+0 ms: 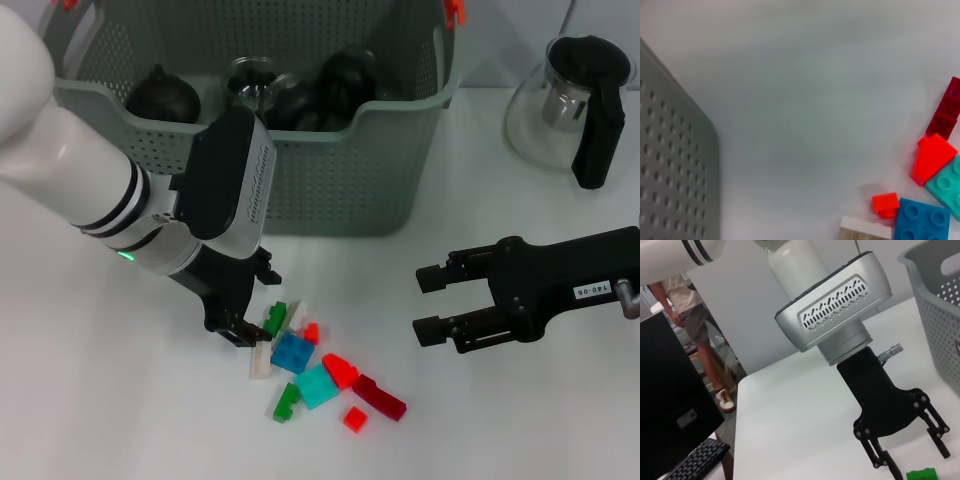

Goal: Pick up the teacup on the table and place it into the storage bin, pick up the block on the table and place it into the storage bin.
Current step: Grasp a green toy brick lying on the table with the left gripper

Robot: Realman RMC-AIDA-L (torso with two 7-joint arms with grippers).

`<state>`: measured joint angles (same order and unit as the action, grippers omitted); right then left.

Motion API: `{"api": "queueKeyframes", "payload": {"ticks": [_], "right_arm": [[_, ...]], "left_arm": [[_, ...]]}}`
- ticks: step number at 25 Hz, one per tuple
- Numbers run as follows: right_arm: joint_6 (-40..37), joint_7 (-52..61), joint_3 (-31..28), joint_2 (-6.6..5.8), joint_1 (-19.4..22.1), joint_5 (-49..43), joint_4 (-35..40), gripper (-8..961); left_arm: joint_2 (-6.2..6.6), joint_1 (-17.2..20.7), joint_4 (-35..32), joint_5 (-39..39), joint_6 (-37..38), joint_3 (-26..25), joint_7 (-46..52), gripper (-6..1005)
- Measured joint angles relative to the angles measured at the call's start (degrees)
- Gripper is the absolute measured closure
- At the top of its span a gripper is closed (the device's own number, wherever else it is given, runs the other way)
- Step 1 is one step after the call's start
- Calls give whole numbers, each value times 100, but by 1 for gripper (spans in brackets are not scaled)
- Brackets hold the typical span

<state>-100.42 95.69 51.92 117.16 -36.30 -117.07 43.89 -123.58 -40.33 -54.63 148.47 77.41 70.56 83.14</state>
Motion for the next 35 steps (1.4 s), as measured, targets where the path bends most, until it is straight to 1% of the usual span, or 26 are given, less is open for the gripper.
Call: {"api": "queueKeyframes", "payload": {"ticks": [8, 16, 25, 35], "right_arm": [[-14, -25, 42, 0, 7, -46, -7, 159], [-38, 25, 53, 5, -13, -372, -21, 159], [-22, 9, 13, 9, -20, -383, -66, 159], [-11, 2, 8, 9, -5, -367, -65, 158]], "left_arm": [[-16, -1, -2, 13, 15, 90, 15, 321], [-32, -18, -4, 83, 6, 138, 24, 323], [-34, -34, -1, 88, 10, 199, 34, 326], [-34, -205, 267, 138, -77, 225, 64, 329]]}}
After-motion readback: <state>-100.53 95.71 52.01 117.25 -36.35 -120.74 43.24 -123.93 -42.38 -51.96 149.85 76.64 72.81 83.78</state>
